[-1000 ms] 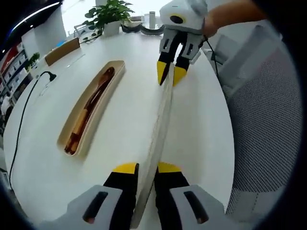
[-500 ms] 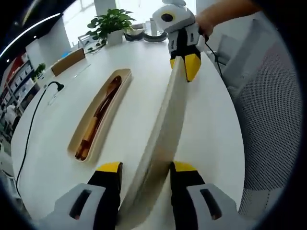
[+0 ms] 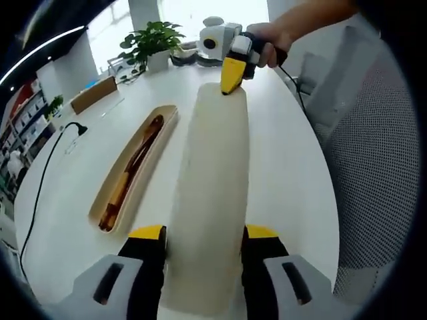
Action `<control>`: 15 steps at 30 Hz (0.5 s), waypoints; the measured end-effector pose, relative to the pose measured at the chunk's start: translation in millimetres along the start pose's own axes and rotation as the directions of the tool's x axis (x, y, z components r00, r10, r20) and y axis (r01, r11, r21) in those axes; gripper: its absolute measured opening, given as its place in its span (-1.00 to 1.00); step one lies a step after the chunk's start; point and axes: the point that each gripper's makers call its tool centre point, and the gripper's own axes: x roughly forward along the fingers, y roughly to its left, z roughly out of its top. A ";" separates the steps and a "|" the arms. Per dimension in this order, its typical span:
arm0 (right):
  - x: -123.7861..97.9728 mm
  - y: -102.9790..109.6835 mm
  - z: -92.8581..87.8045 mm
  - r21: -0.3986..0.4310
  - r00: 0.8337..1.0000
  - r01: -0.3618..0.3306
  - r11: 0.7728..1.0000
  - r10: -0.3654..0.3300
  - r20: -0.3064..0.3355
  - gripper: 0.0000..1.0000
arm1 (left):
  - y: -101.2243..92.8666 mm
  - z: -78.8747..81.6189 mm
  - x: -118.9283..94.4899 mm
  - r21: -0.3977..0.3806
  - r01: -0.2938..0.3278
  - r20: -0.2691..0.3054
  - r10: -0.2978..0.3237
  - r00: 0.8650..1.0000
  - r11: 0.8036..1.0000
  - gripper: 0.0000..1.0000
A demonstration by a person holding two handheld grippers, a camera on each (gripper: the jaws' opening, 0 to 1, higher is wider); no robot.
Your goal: Arrange the utensils inside the cutlery case until each visible utensil rests in its matching compartment.
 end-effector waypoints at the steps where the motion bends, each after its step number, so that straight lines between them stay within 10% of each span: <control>1: 1.0 5.9 -5.2 0.000 1.000 -0.003 1.000 0.003 0.014 -0.95 | 0.2 -0.2 0.2 -0.005 -0.002 0.000 0.002 1.000 1.000 -0.08; 11: 1.6 37.1 -23.6 0.047 0.998 -0.045 0.998 0.043 0.049 -0.99 | 0.4 -2.9 -3.8 0.000 -0.006 0.009 0.006 1.000 1.000 -0.11; 15: 0.1 43.0 -16.8 0.033 0.998 -0.057 0.998 0.056 0.025 -0.99 | -6.9 -3.8 -11.1 0.023 0.043 -0.071 -0.041 0.997 0.999 -0.15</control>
